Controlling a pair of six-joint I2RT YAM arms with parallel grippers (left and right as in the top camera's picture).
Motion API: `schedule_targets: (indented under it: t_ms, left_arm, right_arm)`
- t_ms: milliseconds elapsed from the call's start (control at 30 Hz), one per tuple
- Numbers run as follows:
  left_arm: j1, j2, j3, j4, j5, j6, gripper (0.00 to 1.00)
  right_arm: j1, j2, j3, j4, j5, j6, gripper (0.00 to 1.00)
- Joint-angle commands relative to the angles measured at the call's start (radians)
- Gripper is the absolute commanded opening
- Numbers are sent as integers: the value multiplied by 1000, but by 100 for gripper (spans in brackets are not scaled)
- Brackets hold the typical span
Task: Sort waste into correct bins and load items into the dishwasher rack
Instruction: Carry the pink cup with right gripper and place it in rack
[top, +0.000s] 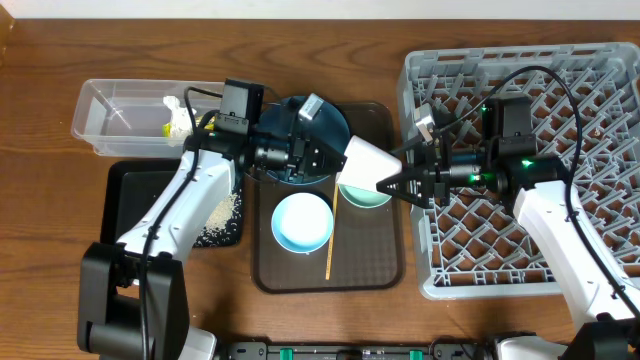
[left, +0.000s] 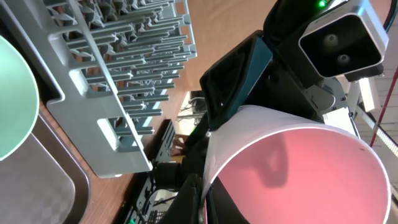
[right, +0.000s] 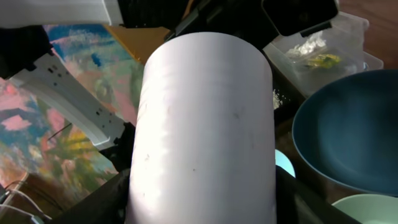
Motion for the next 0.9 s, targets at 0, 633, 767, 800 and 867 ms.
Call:
schedule_targets:
  t_ms: [0,633,767,800,867]
  left_arm:
    - [-7,4,3,2,-11,-10,6]
    - [0,-64,3,-396,-780,185,70]
    - [2,-155,3,-503,-1045,209,72]
    - [2,-183,3,-520,-1105,209,72]
    - [2,-232,3,-543,-1188,209,72]
  right_arm:
    - [12,3,13,3,-8,14,58]
    - [-32,-72,90,-394,777,189,33]
    - [-107,-123,185,-500,960,290,28]
    - [-127,-131,206,-523,999,306,27]
    - [-178,-137,260,-577,1089,342,22]
